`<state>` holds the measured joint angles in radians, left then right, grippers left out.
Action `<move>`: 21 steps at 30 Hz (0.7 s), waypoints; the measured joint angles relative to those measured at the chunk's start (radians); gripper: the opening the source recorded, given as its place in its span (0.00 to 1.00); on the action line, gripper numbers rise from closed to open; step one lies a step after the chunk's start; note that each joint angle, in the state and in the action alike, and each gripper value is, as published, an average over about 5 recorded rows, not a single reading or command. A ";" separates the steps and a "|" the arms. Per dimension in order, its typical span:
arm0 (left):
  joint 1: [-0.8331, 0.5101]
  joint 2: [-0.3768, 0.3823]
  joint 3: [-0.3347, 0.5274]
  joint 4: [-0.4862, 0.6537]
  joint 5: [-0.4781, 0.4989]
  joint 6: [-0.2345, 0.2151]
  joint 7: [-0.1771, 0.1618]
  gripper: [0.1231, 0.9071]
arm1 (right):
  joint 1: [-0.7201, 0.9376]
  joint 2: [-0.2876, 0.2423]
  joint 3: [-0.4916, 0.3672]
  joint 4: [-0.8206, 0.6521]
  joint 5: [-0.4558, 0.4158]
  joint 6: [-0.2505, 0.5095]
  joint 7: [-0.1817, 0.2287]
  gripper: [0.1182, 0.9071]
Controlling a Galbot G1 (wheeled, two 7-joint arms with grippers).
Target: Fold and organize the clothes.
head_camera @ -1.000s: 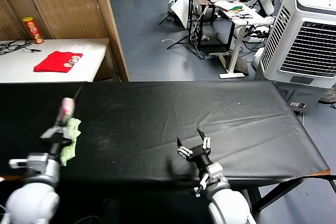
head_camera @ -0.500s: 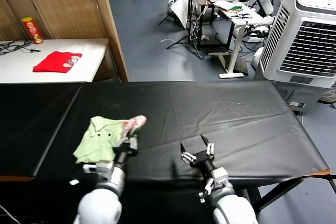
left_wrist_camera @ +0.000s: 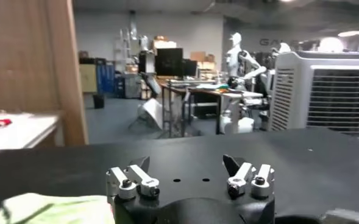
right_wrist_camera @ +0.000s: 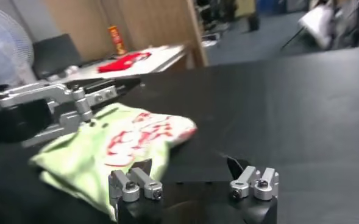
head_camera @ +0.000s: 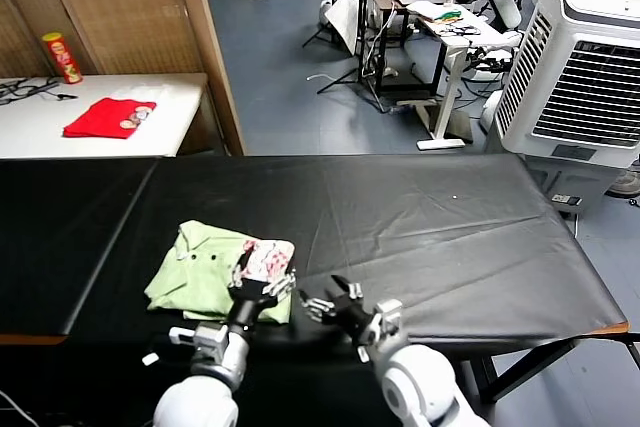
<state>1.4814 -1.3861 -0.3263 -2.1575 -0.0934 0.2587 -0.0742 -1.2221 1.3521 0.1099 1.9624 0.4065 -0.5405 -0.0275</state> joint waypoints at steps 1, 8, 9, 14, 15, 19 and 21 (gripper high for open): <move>0.005 0.000 -0.008 -0.001 -0.001 -0.004 -0.003 0.86 | 0.014 0.004 -0.011 -0.015 0.007 0.000 0.000 0.85; 0.041 -0.004 -0.056 -0.013 -0.010 -0.013 -0.016 0.86 | 0.092 0.039 -0.066 -0.117 0.063 -0.002 -0.001 0.52; 0.045 -0.004 -0.062 -0.015 -0.012 -0.013 -0.018 0.86 | 0.099 0.044 -0.071 -0.131 0.069 -0.002 -0.003 0.46; 0.062 -0.004 -0.089 -0.021 -0.025 -0.017 -0.026 0.86 | 0.118 0.070 -0.075 -0.187 0.080 0.002 -0.015 0.17; 0.067 -0.003 -0.094 -0.021 -0.027 -0.020 -0.027 0.86 | 0.117 0.072 -0.073 -0.192 0.080 0.003 -0.014 0.13; 0.081 -0.003 -0.108 -0.024 -0.035 -0.033 -0.030 0.86 | 0.093 0.065 -0.054 -0.174 0.067 0.003 0.006 0.04; 0.083 -0.002 -0.111 -0.023 -0.039 -0.040 -0.034 0.86 | 0.070 0.048 -0.032 -0.144 0.048 0.001 0.019 0.03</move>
<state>1.5642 -1.3883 -0.4372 -2.1807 -0.1323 0.2190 -0.1085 -1.1524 1.4001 0.0777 1.8185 0.4545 -0.5394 -0.0087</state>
